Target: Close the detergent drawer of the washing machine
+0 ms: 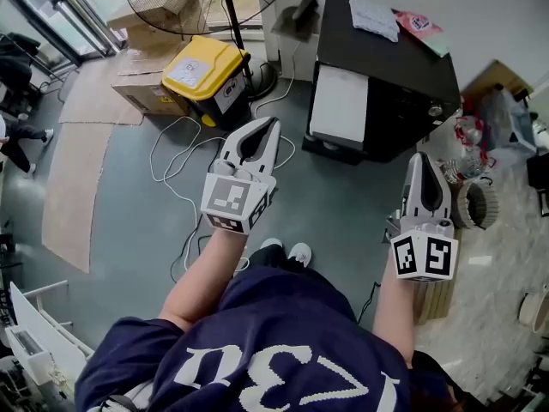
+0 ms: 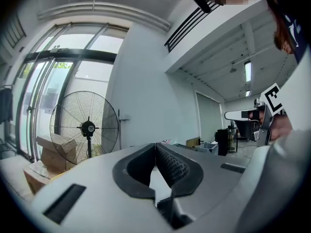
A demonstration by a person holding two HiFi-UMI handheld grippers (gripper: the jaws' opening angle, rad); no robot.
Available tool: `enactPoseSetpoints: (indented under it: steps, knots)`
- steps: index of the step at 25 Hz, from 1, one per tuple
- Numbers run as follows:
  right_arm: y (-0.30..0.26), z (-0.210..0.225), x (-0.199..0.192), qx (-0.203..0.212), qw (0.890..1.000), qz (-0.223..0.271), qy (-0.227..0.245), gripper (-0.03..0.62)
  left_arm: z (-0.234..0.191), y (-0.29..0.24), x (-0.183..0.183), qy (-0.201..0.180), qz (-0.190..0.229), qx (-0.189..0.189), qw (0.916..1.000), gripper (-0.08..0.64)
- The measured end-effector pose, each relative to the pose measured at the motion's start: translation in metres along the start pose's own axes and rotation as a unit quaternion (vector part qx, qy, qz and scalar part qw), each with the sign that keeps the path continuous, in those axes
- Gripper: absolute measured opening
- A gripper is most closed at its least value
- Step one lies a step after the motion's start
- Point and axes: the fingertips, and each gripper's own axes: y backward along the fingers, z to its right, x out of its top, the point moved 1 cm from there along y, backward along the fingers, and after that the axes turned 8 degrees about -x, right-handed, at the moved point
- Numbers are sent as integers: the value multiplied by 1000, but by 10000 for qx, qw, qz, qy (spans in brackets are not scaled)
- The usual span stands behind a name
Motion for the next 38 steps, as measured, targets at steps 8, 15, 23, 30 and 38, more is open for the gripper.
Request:
enactPoseSetpoints:
  steps: [8,15,23,30,38]
  knots:
    - [-11,9,-22,131,9998,-120,-111,15,4,-13,-16,-7,-92,100,9999,20]
    - [-63,14,-31,-27,9998,-169,-112,15,-29,-60,-21,68,-65,-43,9999,20]
    - [-153,-5,-34,-159,9998,-149,23,15,-96,-125,-19,-12,-23,-331,9994,20]
    - [-209,-2,-51,-411,9989,-214,38,15,-137,-177,-31,-3,-85,-647,9979,20]
    - [-237,7,-77,-492,9978,-446,32,15,-156,-213,-46,49,-33,-764,9971,20]
